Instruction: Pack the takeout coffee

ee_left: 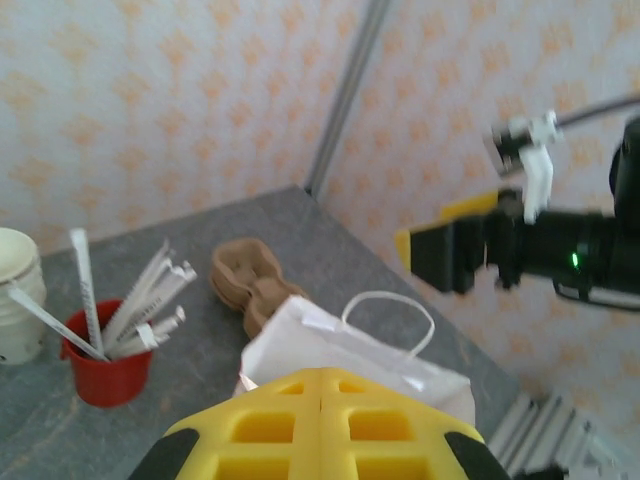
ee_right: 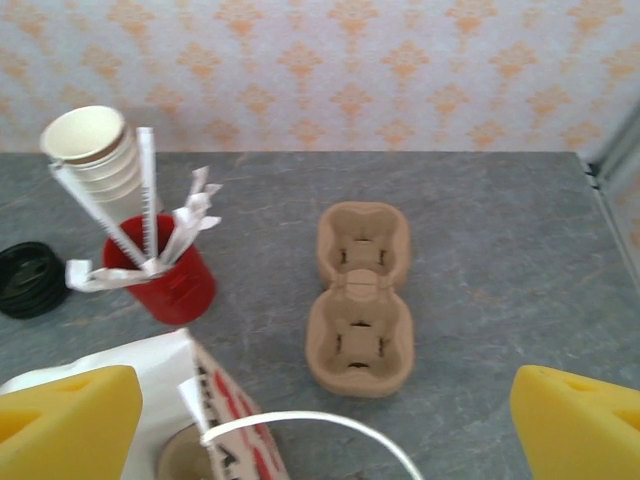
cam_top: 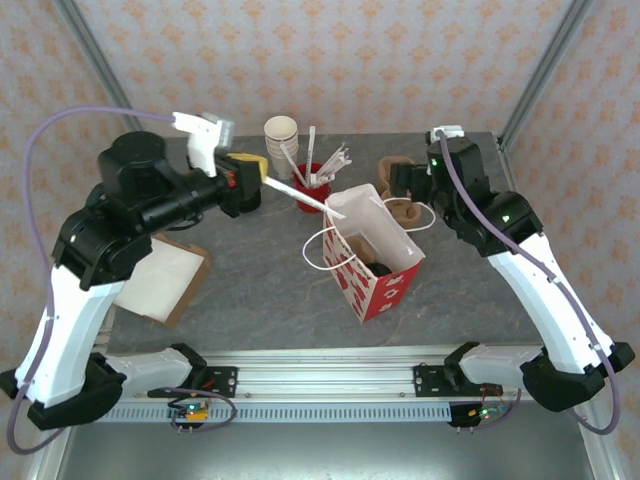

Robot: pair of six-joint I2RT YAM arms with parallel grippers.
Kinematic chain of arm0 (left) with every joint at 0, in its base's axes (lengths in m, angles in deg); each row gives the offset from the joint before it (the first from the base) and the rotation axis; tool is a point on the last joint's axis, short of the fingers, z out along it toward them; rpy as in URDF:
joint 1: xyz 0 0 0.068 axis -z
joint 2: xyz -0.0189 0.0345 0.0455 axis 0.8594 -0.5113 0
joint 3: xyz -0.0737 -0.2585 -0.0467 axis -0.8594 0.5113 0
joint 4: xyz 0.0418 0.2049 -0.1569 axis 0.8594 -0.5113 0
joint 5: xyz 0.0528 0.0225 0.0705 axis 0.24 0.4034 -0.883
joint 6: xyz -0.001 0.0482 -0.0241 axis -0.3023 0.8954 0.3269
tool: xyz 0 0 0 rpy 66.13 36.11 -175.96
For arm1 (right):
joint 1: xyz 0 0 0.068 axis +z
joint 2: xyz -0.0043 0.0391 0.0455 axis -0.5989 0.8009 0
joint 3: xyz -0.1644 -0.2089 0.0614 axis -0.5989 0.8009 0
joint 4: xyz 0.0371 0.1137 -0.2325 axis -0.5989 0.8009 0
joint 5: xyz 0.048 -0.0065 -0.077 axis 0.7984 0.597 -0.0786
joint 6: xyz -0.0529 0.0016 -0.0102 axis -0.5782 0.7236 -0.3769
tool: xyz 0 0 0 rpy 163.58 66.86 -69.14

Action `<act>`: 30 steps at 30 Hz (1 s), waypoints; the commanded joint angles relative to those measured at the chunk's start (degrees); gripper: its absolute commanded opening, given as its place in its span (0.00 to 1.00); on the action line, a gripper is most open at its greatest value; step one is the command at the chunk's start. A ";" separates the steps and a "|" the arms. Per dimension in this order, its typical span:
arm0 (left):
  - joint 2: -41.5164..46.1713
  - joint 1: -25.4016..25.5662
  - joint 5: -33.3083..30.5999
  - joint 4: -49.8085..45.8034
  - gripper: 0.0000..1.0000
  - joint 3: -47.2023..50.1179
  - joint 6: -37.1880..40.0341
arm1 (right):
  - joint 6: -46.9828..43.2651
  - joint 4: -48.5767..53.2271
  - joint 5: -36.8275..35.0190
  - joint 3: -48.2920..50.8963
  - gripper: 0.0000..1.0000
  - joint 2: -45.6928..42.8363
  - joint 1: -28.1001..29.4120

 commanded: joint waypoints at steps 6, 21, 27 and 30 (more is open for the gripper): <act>-8.17 6.32 -2.93 -7.65 0.00 -5.81 5.43 | 1.74 2.31 -0.80 3.47 0.95 -4.39 -3.26; -20.47 7.87 -4.27 -8.00 0.00 -11.55 6.78 | 2.05 2.35 1.48 6.45 0.95 -4.58 -3.30; -25.80 8.30 -9.30 -7.68 0.00 -13.81 8.05 | 2.58 2.26 2.28 8.17 0.96 -4.87 -3.34; -29.35 8.49 -8.61 -7.11 0.00 -16.23 7.94 | 2.66 2.42 2.49 8.44 0.96 -4.85 -3.35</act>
